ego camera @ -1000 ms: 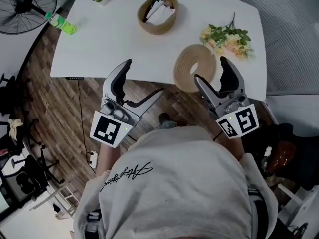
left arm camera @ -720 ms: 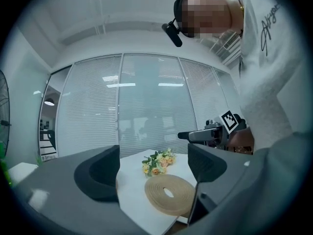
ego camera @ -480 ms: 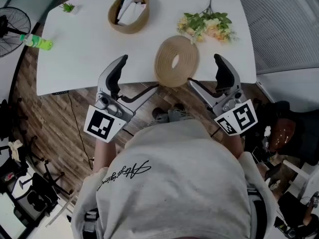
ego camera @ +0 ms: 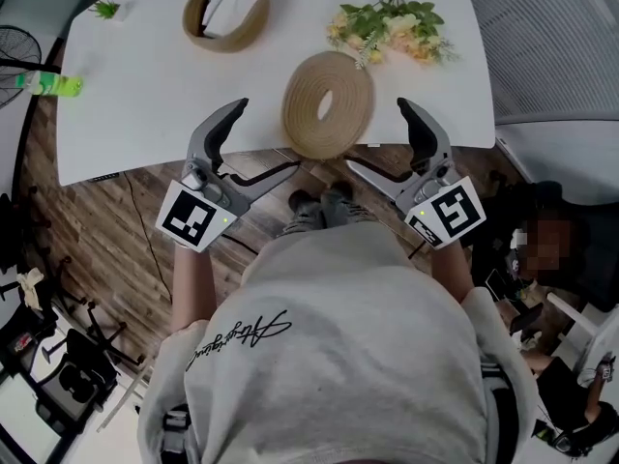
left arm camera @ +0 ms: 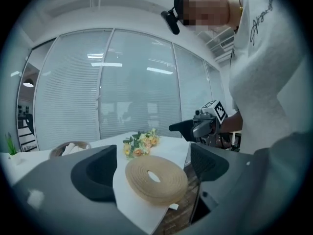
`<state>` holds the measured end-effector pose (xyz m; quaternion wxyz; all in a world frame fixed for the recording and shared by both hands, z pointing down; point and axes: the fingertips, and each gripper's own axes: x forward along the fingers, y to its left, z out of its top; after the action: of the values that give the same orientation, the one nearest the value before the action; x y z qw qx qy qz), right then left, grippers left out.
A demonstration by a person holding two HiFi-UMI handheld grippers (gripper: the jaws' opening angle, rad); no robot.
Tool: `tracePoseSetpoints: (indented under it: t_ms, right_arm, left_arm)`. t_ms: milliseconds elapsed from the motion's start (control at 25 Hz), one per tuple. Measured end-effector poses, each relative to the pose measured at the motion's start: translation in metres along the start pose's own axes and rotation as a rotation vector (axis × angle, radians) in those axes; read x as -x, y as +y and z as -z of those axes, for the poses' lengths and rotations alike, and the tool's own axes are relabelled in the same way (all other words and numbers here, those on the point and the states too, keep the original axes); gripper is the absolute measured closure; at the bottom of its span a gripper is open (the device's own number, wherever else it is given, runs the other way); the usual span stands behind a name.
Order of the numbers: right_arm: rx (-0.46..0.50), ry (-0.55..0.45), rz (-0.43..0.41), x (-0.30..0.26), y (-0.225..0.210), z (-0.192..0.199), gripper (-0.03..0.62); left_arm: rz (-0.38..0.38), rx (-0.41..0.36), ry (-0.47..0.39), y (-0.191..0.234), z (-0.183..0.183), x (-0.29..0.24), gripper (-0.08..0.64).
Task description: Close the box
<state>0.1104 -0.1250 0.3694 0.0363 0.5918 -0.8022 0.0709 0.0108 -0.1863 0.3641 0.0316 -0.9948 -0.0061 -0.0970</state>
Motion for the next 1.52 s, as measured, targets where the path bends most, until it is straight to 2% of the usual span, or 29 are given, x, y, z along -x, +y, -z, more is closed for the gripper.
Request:
tracePoseSetpoints:
  t_ms: [120, 320, 520, 760, 1080, 1280, 1520]
  right_arm:
    - [0.030, 0.076, -0.010, -0.005, 0.000, 0.025, 0.094]
    - [0.000, 0.171, -0.035, -0.011, 0.003, 0.060, 0.059]
    - [0.007, 0.280, -0.030, -0.018, 0.002, 0.094, 0.032]
    - [0.039, 0.371, -0.026, -0.025, 0.000, 0.117, 0.023]
    - [0.021, 0.444, 0.014, -0.031, -0.001, 0.137, 0.018]
    - [0.035, 0.448, 0.006, -0.038, 0.002, 0.138, 0.015]
    - [0.031, 0.497, 0.019, -0.039, 0.003, 0.143, 0.014]
  left_arm:
    - [0.029, 0.003, 0.052, -0.002, 0.018, -0.008, 0.097]
    - [0.087, -0.044, 0.173, -0.008, 0.052, -0.016, 0.083]
    - [0.121, -0.040, 0.228, -0.009, 0.073, -0.025, 0.069]
    - [0.159, -0.064, 0.324, -0.005, 0.100, -0.032, 0.060]
    - [0.214, -0.165, 0.475, -0.011, 0.130, -0.041, 0.060]
    - [0.205, -0.198, 0.511, -0.006, 0.137, -0.046, 0.060]
    - [0.228, -0.180, 0.520, -0.008, 0.140, -0.054, 0.060]
